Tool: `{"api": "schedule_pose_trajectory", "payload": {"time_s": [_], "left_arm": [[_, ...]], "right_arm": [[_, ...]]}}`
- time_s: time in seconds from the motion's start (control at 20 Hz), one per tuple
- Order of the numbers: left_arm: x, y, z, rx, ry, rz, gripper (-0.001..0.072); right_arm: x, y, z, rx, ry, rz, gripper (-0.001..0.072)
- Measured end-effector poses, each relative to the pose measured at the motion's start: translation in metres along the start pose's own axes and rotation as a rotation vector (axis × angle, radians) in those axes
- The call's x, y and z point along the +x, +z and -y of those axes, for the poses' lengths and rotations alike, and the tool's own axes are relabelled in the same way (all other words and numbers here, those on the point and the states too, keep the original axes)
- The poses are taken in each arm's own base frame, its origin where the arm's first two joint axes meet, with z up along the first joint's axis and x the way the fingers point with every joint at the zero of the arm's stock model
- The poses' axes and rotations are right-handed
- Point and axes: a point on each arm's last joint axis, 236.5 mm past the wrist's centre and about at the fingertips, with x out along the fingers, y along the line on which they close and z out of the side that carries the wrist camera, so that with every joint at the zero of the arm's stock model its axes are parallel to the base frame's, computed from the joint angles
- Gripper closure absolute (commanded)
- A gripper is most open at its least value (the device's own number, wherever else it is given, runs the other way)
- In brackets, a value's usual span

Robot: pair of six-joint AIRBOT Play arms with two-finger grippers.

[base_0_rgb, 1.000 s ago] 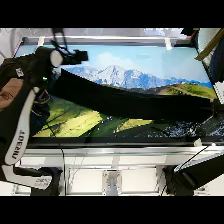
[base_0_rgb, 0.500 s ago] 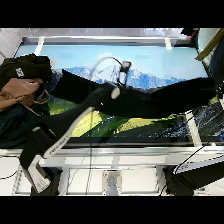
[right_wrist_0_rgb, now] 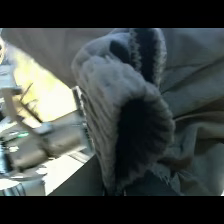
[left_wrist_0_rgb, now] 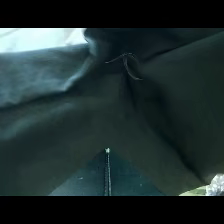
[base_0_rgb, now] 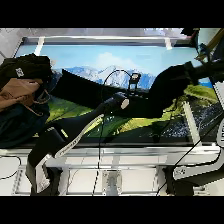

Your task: Fold the clothes and pants, and hang the long-sleeved shirts on hangers.

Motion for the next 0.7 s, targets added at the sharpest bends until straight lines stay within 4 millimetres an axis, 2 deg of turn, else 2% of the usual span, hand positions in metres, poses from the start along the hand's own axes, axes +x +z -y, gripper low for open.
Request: {"api": "schedule_pose_trajectory", "payload": {"time_s": [0.1,0.15,0.3,0.4,0.6,0.65,0.7], "left_arm": [[-0.004,0.002,0.0,0.002,-0.003,-0.006,0.07],[-0.01,0.009,-0.004,0.008,0.0,-0.002,0.0699],[-0.049,0.048,-0.037,0.015,0.049,0.019,0.0699],[-0.091,0.078,-0.076,0.01,0.116,0.029,0.0699],[-0.197,0.131,-0.155,-0.042,0.26,0.086,0.0699],[-0.222,0.14,-0.169,-0.053,0.288,0.108,0.0699],[-0.248,0.149,-0.181,-0.059,0.314,0.133,0.07]], "right_arm": [[0.02,0.0,-0.021,-0.021,-0.003,-0.012,0.0684],[0.029,0.0,-0.029,-0.027,-0.013,-0.016,0.0684],[0.059,-0.003,-0.042,-0.031,-0.092,-0.029,0.0684],[0.081,-0.005,-0.046,-0.026,-0.149,-0.038,0.0684],[0.133,-0.001,-0.066,-0.003,-0.191,-0.01,0.0684],[0.15,0.001,-0.075,0.0,-0.186,0.005,0.0647],[0.167,0.003,-0.082,-0.002,-0.181,0.022,0.0447]]}}
